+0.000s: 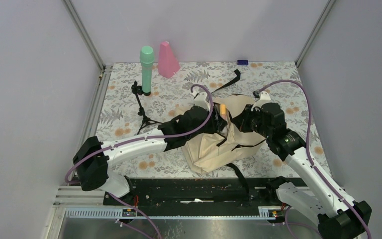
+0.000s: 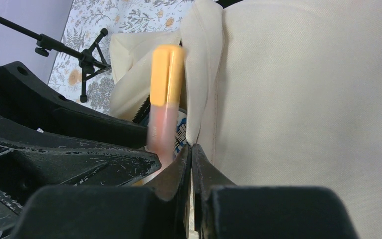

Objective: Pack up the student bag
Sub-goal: Place the stationery in the student bag.

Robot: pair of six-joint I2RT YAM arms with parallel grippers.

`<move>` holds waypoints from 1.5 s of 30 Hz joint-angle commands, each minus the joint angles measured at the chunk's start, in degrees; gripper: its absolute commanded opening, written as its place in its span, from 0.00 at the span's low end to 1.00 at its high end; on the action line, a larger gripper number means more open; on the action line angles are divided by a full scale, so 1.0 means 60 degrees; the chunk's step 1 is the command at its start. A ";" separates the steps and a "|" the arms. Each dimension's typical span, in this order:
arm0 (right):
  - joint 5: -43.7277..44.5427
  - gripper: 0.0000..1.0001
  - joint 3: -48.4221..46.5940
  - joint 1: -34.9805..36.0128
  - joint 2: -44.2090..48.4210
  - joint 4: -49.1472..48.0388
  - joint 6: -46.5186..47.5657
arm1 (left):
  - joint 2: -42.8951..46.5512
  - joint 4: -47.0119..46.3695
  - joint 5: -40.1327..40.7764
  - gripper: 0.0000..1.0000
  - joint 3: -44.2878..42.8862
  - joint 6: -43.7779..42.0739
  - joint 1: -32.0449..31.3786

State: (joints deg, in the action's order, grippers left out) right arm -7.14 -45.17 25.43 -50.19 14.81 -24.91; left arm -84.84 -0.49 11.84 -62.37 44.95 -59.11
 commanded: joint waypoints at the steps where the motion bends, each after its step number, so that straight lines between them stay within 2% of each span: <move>1: 0.0148 0.00 -0.0529 -0.0093 0.0347 -0.1034 -0.0095 | 0.0097 0.0038 0.0076 0.46 -0.0081 -0.0074 0.0023; 5: 0.0149 0.00 -0.0564 -0.0093 0.0292 -0.1037 -0.0098 | 0.0121 0.0067 0.0036 0.57 -0.0152 -0.0172 0.0023; 9: 0.0146 0.00 -0.0587 -0.0093 0.0263 -0.1039 -0.0090 | 0.0247 0.0034 0.0070 0.61 -0.0217 -0.0649 0.0019; 17: 0.0307 0.00 -0.0715 -0.0093 0.0170 -0.0920 0.0082 | 0.1549 -0.2080 -0.1423 0.75 0.0634 -0.3854 -0.0103; 22: 0.0480 0.00 -0.0867 -0.0093 0.0082 -0.0882 0.0240 | 0.2107 -0.1871 -0.3360 0.75 0.1062 -0.5059 -0.0144; 26: 0.0537 0.00 -0.0977 -0.0093 -0.0047 -0.0872 0.0289 | 0.2001 -0.1378 -0.5154 0.73 0.1431 -0.5081 -0.0142; 29: 0.0556 0.00 -0.1032 -0.0093 -0.0130 -0.0856 0.0340 | 0.1939 -0.1331 -0.5714 0.70 0.1946 -0.4703 -0.0167; 37: 0.0567 0.00 -0.1203 -0.0093 -0.0261 -0.0717 0.0444 | 0.1907 -0.1148 -0.5521 0.65 0.2596 -0.4387 -0.0329; 45: 0.0515 0.00 -0.1131 -0.0092 -0.0250 -0.0722 0.0366 | 0.1484 -0.0908 -0.4162 0.63 0.2201 -0.4283 -0.0322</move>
State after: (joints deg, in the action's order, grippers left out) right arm -5.63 -47.77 25.43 -52.69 16.51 -23.24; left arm -74.26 -3.92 -16.67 -46.54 18.31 -60.86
